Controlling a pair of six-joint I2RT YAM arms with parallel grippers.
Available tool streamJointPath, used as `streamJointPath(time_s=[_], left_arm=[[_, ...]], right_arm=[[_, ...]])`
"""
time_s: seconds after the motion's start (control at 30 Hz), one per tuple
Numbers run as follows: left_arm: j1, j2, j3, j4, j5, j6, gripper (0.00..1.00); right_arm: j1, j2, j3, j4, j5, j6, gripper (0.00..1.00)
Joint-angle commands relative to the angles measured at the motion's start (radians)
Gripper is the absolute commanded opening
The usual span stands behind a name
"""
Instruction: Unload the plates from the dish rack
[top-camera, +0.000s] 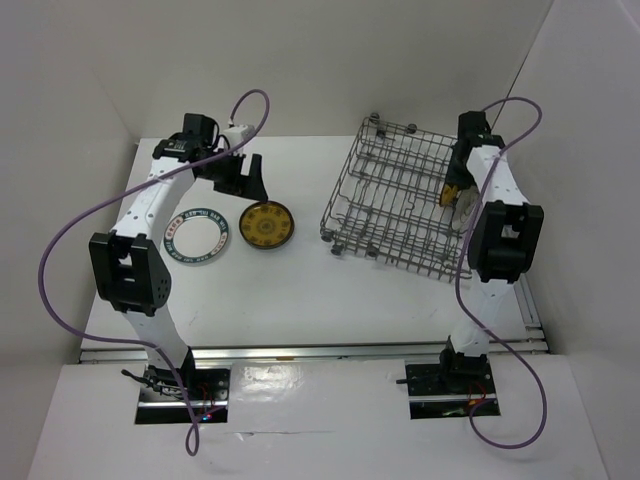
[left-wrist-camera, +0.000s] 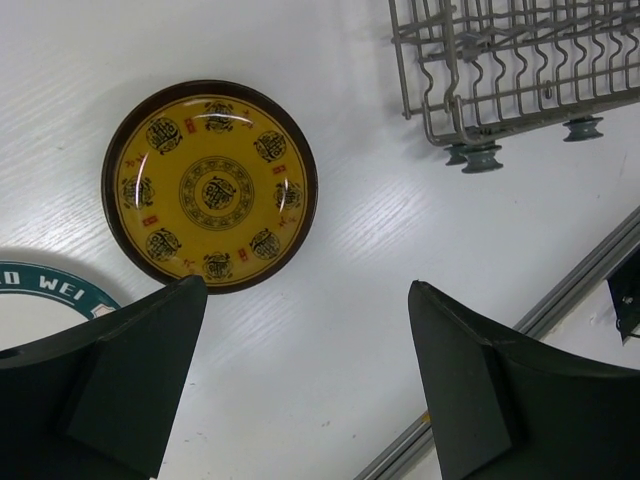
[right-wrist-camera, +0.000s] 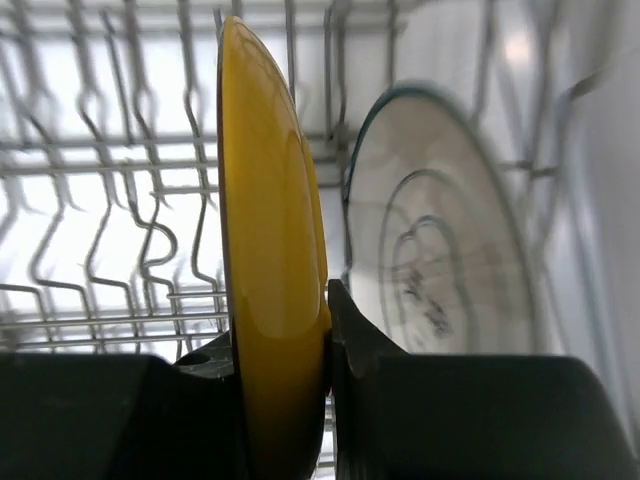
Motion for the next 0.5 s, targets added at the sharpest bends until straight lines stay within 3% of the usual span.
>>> streamJointPath(time_s=[0.0, 0.13, 0.3, 0.43, 0.47], left_arm=[[-0.003, -0.03, -0.023, 0.0, 0.048, 0.026, 0.96], [-0.003, -0.03, -0.023, 0.0, 0.071, 0.017, 0.96], [-0.003, -0.03, -0.023, 0.01, 0.12, 0.017, 0.97], [0.018, -0.039, -0.032, 0.02, 0.189, 0.006, 0.98], [0.018, -0.039, -0.032, 0.02, 0.2, -0.006, 0.98]], right_arm=[[0.023, -0.13, 0.13, -0.022, 0.077, -0.014, 0.0], [0.106, -0.213, 0.192, -0.039, 0.018, -0.014, 0.0], [0.236, -0.275, 0.108, 0.039, -0.225, 0.0, 0.0], [0.301, -0.293, -0.011, 0.171, -0.523, 0.049, 0.0], [0.312, -0.293, -0.044, 0.258, -0.667, 0.069, 0.0]])
